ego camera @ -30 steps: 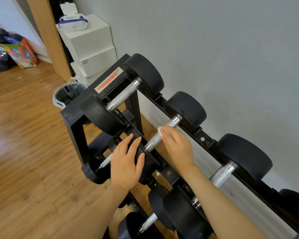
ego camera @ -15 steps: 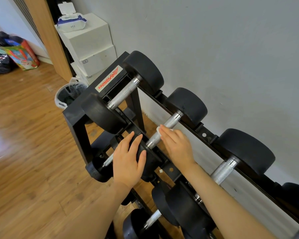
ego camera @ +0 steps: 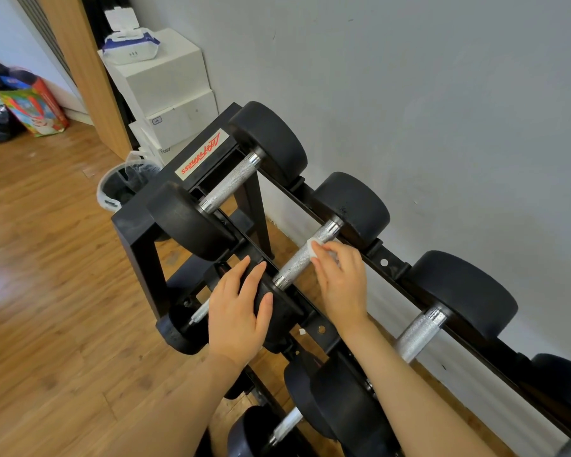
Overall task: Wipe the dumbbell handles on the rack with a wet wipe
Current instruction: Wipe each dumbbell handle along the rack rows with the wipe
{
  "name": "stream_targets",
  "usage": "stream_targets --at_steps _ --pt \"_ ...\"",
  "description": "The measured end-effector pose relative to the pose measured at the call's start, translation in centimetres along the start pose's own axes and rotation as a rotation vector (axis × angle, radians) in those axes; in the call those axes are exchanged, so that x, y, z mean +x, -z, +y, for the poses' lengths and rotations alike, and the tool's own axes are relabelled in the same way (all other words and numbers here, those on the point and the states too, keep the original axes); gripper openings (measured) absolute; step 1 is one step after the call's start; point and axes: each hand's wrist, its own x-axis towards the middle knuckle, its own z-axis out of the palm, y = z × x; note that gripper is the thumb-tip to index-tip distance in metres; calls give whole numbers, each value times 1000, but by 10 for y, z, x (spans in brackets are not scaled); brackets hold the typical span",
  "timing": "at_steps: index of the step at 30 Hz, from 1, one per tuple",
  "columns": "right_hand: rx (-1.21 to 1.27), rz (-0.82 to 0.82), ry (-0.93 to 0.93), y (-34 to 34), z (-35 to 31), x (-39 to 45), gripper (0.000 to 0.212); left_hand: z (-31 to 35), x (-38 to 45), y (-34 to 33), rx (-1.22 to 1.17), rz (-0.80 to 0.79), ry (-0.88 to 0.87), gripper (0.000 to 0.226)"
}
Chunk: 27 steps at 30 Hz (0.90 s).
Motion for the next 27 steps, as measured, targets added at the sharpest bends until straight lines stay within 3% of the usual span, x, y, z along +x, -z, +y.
stream_targets --at_steps 10,13,16,21,27 --pt "202 -46 -122 1 -12 -3 34 1 0 0 -4 0 8 52" --pt "150 -32 -68 7 -8 4 38 1 0 1 -4 4 5 53" --pt "160 4 -169 11 -6 10 37 1 0 1 -3 8 3 52" --pt "178 -36 -83 3 -11 -6 25 2 0 0 -10 10 7 52" --pt "216 14 -230 6 -11 2 25 -1 0 0 -14 5 3 52"
